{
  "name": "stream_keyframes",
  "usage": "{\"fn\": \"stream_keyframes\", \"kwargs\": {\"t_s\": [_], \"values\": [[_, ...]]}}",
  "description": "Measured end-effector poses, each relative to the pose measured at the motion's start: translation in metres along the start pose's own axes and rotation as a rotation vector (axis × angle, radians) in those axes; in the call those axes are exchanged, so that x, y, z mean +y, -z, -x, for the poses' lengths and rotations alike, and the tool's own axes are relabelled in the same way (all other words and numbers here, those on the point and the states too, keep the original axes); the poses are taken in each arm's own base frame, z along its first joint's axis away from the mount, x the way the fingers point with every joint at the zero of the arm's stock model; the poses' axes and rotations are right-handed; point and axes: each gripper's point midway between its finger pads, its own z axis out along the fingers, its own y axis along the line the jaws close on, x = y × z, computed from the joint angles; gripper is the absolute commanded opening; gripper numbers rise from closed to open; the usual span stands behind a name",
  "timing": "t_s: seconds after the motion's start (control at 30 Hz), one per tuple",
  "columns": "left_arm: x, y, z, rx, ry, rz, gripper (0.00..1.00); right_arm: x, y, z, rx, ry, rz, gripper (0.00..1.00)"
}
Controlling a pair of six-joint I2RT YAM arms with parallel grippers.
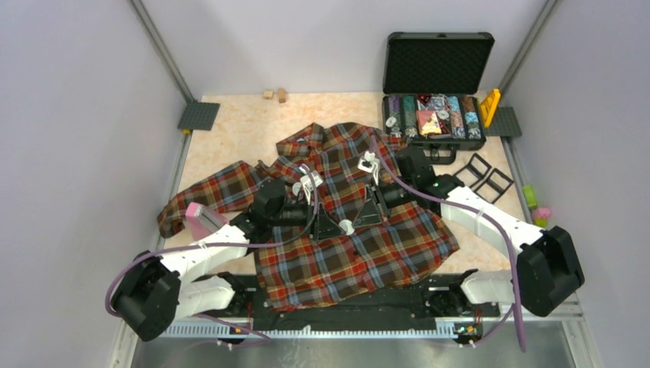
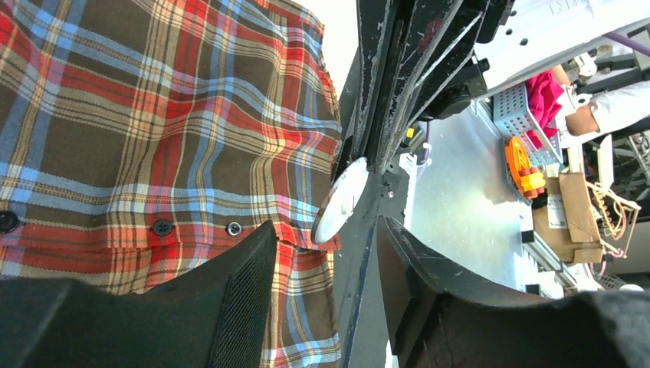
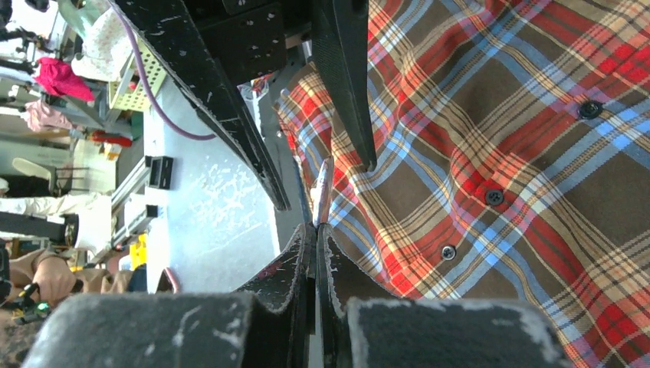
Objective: Pin the brooch onto the clothing
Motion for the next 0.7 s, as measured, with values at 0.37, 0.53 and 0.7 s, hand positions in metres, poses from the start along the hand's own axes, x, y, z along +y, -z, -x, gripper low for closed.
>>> {"fn": "stream_keyframes", "kwargs": {"t_s": [0.37, 0.53, 0.7], "values": [[-0.008, -0.004, -0.002, 0.016, -0.027, -0.029, 0.19, 0.008, 0.000, 0.003, 0.004, 0.019, 0.025, 0.00], [-0.011, -0.003, -0.003, 0.024, -0.024, -0.044, 0.00, 0.007, 0.000, 0.002, 0.008, 0.020, 0.021, 0.00], [-0.015, -0.003, -0.004, 0.031, -0.025, -0.064, 0.00, 0.004, 0.000, 0.001, 0.008, 0.021, 0.009, 0.00]]}}
